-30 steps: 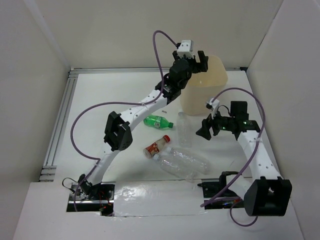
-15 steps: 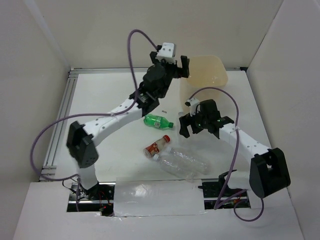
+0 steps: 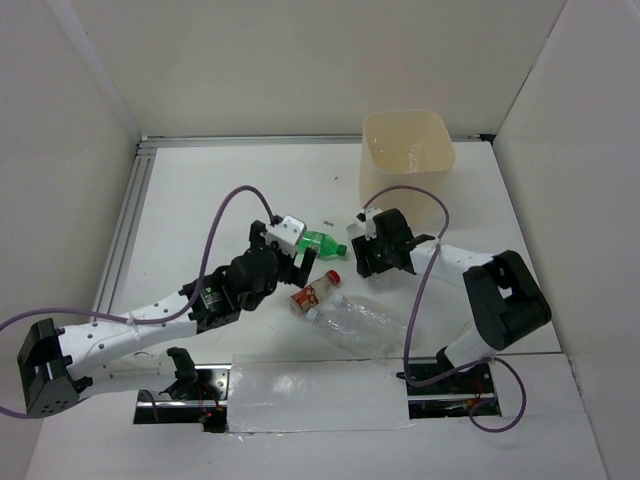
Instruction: Put the plastic bottles in the bin
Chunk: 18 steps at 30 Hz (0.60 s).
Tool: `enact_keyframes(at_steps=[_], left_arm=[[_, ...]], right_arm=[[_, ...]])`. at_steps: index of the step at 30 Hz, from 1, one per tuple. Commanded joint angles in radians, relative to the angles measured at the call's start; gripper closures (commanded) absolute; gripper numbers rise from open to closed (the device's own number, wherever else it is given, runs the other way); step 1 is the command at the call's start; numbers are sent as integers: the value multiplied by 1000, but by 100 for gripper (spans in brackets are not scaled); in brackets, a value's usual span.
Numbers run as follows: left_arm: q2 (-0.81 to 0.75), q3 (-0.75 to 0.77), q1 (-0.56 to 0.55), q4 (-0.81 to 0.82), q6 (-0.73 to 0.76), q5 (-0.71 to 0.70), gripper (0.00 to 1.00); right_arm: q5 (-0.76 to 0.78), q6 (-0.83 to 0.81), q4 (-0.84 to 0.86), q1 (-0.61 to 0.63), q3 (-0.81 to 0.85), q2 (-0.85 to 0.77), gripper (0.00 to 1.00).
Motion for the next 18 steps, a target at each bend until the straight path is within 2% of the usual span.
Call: enact_keyframes(at_steps=[1, 4, 5, 7, 8, 9, 12, 15, 18], left_arm=[[-25, -70, -10, -78, -51, 72, 0], [15, -120, -10, -51, -62, 117, 0], [15, -132, -10, -34, -50, 132, 0], [40, -152, -10, 24, -38, 171, 0], [40, -152, -10, 25, -38, 171, 0], [63, -152, -10, 25, -24, 180, 0], [110, -143, -10, 35, -1, 223, 0], [161, -143, -10, 60, -1, 258, 0], [201, -143, -10, 72, -1, 280, 0]], right_arm=[[4, -31, 31, 22, -11, -35, 42], [-89, -105, -22, 31, -11, -130, 56], [-130, -126, -41, 31, -11, -168, 58], [-354, -264, -154, 22, 38, -336, 58], [-355, -265, -155, 22, 38, -337, 59], [-438, -325, -174, 10, 53, -421, 61], [-494, -366, -198, -1, 119, -539, 65], [-516, -340, -208, -1, 240, -549, 66], [-498, -273, -112, -12, 354, -538, 66]])
